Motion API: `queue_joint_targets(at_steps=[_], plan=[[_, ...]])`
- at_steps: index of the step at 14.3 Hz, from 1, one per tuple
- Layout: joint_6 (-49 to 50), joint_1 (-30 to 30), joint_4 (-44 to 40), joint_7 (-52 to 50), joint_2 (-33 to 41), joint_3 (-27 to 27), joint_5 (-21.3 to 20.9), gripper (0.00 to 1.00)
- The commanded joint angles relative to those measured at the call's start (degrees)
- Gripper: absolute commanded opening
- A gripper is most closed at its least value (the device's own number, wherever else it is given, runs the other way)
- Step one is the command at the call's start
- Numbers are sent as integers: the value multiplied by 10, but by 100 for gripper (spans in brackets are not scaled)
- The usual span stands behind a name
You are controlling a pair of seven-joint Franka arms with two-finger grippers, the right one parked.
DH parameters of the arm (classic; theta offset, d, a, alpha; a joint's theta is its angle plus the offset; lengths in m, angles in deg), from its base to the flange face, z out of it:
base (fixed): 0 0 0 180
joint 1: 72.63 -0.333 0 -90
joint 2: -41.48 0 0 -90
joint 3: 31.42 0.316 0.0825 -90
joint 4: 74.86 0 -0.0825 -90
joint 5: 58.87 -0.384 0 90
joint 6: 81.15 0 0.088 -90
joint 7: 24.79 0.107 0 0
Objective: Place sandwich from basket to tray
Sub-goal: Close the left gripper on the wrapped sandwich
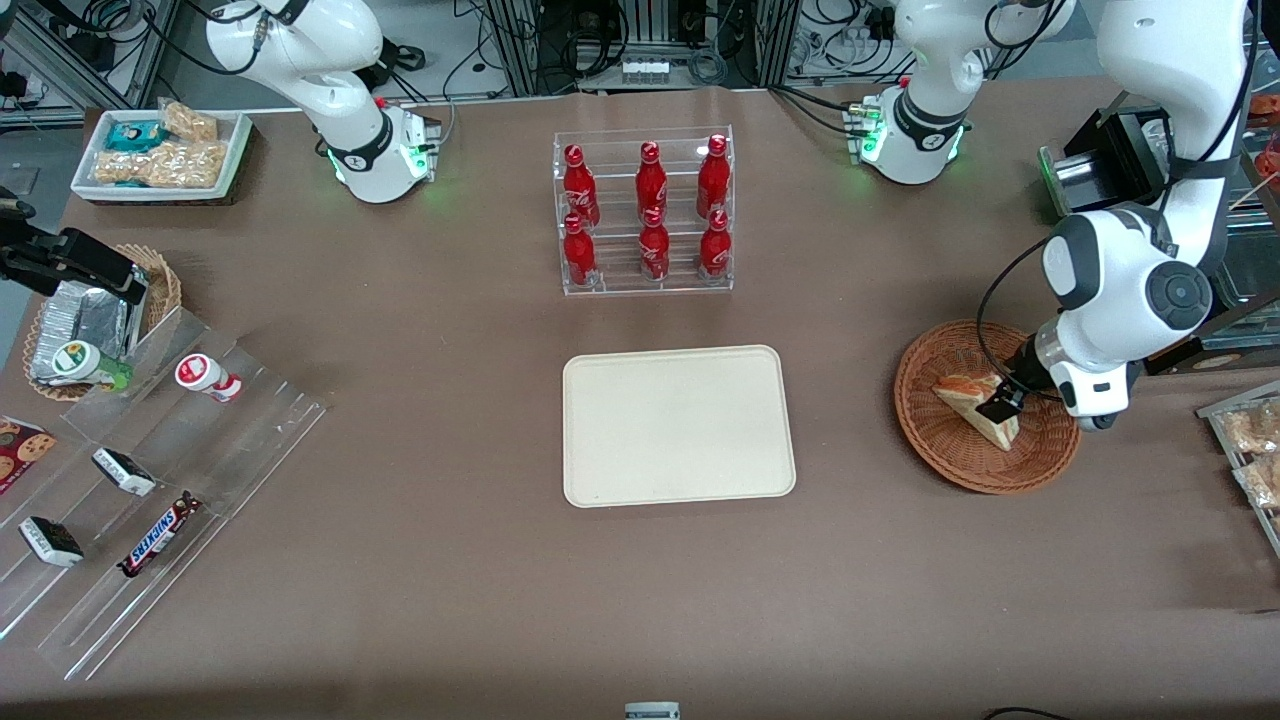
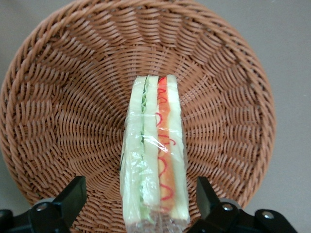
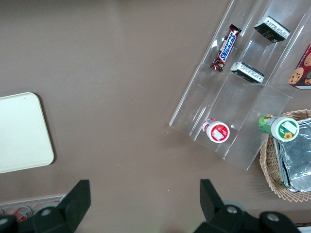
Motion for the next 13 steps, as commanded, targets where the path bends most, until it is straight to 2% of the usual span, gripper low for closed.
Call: queue_joint_targets(at_steps=[1, 4, 5, 7, 11, 13], plan=[[-21, 2, -10, -37, -23, -1, 8, 89], [-18, 3, -13, -69, -27, -3, 7, 25], [-15, 4, -13, -69, -24, -4, 7, 13], [13, 5, -36, -69, -20, -6, 7, 12], [196, 34, -156, -60, -25, -7, 6, 12], [214, 63, -171, -60, -24, -8, 6, 12]])
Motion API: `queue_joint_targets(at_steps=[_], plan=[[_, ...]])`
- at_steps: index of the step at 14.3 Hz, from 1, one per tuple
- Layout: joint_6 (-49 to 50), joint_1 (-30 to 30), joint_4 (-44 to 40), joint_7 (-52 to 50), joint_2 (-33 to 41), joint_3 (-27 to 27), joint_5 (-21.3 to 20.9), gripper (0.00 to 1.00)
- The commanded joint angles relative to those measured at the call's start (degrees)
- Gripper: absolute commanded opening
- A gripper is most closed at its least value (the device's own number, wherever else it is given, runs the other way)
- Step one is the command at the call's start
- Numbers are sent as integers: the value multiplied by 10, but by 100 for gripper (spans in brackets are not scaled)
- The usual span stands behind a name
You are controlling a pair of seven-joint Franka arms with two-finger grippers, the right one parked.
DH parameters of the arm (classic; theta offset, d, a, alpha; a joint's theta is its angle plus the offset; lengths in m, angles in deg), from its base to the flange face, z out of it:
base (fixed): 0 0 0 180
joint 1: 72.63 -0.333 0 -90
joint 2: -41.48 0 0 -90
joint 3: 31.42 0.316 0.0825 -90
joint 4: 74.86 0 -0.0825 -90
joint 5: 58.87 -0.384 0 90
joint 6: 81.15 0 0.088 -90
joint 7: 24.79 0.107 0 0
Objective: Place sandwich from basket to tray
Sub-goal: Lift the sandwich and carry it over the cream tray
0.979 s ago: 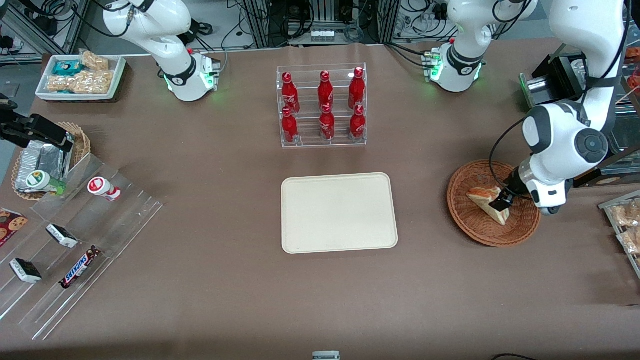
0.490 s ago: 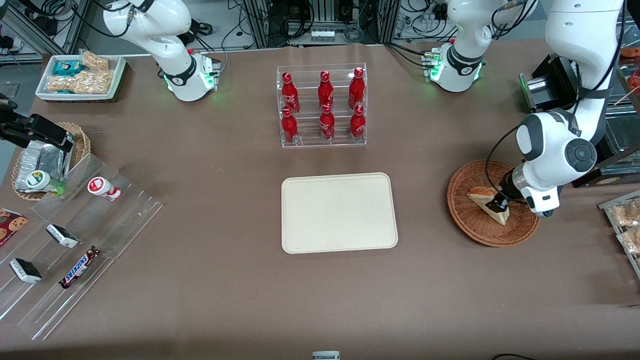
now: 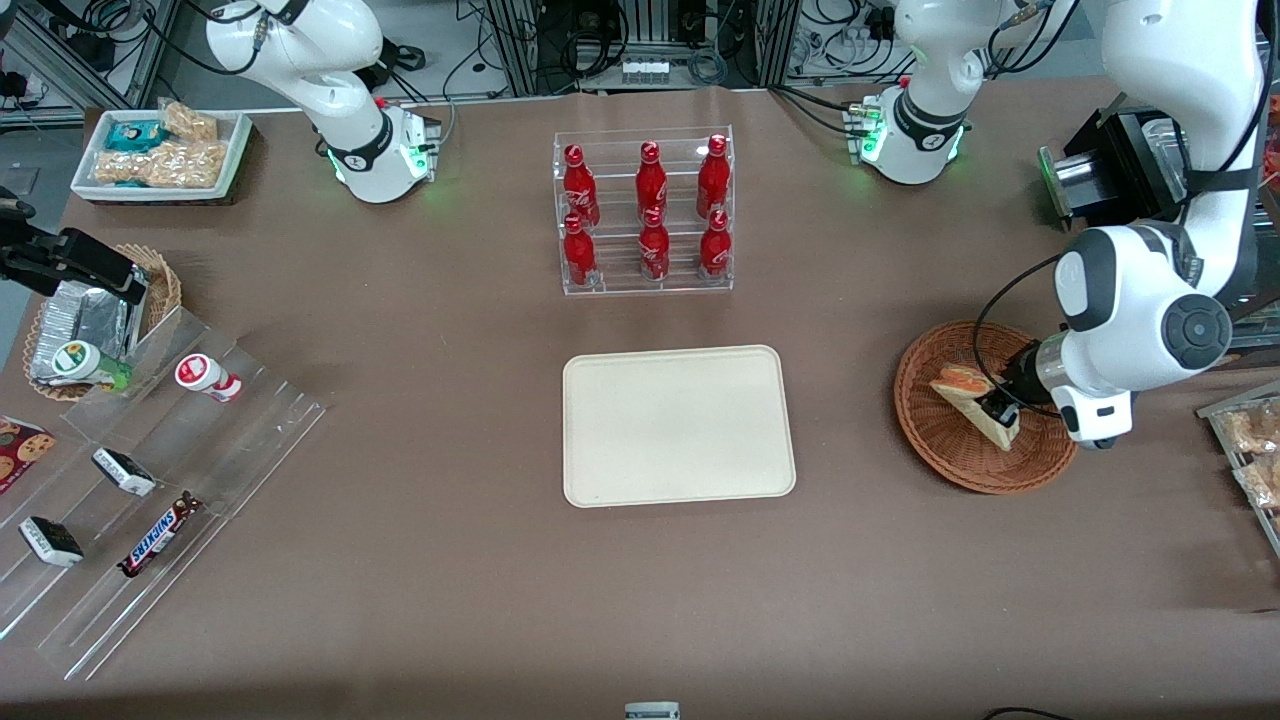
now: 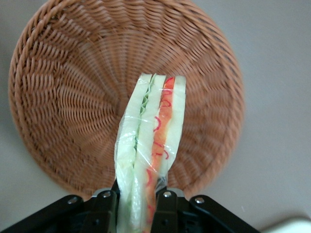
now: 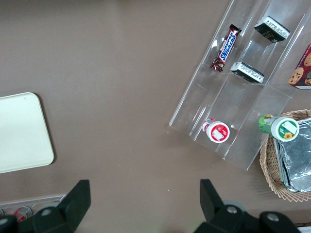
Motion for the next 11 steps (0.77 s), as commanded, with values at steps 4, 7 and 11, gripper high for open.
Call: queue_joint_targets(at_steps=[4, 7, 11], plan=[[8, 137, -36, 12, -19, -7, 6, 12], [-33, 223, -83, 13, -70, -7, 5, 12], [-58, 304, -168, 13, -148, -7, 4, 12]])
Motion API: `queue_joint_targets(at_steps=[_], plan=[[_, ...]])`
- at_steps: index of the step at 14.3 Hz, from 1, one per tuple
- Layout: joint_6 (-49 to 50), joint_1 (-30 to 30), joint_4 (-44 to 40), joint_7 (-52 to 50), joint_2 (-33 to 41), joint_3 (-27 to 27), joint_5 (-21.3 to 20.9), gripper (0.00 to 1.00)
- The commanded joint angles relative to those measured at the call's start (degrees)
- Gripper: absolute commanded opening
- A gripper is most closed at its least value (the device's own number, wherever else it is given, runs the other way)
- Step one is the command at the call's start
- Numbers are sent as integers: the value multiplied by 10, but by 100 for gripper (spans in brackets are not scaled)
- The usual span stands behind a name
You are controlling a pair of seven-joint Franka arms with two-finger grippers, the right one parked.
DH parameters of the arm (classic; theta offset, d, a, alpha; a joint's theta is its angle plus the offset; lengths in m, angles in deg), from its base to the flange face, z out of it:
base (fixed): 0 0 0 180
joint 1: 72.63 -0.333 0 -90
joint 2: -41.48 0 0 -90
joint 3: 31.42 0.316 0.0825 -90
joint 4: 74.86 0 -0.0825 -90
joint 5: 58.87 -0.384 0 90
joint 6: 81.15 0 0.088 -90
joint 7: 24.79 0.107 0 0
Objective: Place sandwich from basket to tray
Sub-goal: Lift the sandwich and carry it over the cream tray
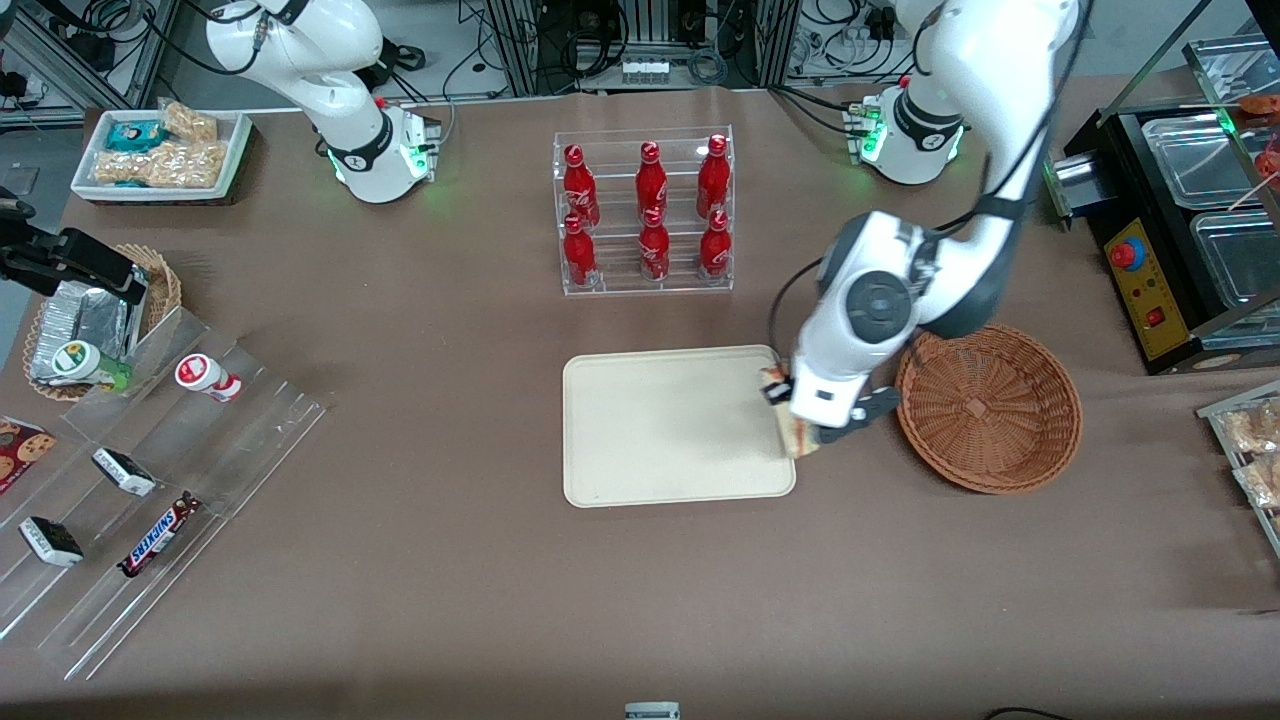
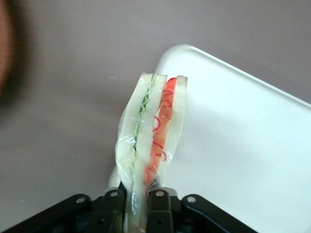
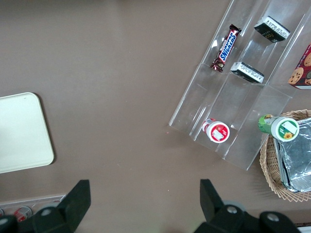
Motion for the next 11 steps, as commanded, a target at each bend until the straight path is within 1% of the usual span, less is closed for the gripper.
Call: queue_joint_targets(at_steps=[1, 2, 6, 9, 11], plan=[[-3, 48, -84, 11, -69, 10, 4, 12], [-15, 61, -95, 11, -81, 10, 3, 12], [-71, 102, -98, 13, -110, 11, -4, 12], [-92, 109, -98, 12, -127, 11, -28, 12], [-107, 109, -102, 8, -143, 10, -24, 14]])
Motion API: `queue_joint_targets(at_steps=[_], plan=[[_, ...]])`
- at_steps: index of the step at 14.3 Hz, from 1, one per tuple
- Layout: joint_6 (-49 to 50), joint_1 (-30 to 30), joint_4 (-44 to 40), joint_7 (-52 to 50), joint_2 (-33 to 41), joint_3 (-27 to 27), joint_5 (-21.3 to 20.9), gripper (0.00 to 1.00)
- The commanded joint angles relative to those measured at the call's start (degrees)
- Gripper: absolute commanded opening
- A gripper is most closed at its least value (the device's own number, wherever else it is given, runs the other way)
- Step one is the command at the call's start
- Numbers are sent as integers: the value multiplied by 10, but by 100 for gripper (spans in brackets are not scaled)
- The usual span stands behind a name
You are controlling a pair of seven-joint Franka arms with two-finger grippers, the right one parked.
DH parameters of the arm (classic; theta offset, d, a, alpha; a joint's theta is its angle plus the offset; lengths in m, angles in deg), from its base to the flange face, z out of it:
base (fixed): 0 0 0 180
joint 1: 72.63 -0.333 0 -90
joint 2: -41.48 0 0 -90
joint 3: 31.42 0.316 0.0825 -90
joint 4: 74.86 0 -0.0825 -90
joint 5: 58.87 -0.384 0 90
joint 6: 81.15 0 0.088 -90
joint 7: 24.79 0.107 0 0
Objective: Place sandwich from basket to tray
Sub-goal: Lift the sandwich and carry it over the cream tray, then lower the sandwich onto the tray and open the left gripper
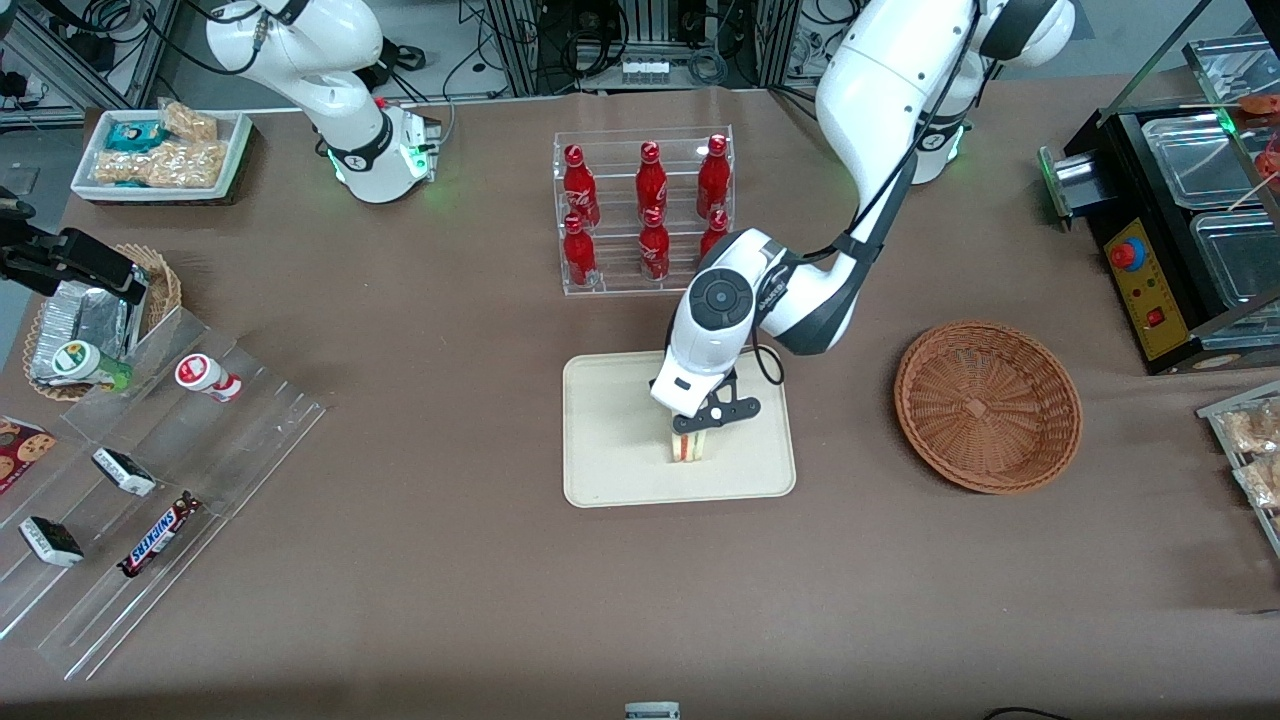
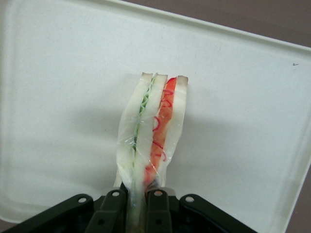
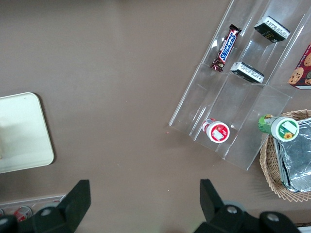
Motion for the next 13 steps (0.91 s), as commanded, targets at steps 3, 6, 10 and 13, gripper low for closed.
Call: queue_joint_targets(at_steps=[3, 6, 10, 13], plan=[[-33, 8, -20, -3, -21, 8, 12, 55], [-22, 3, -27, -2, 7, 9, 27, 100], [55, -4, -39, 1, 74, 14, 22, 100], [112, -25, -39, 22, 109, 16, 12, 100]])
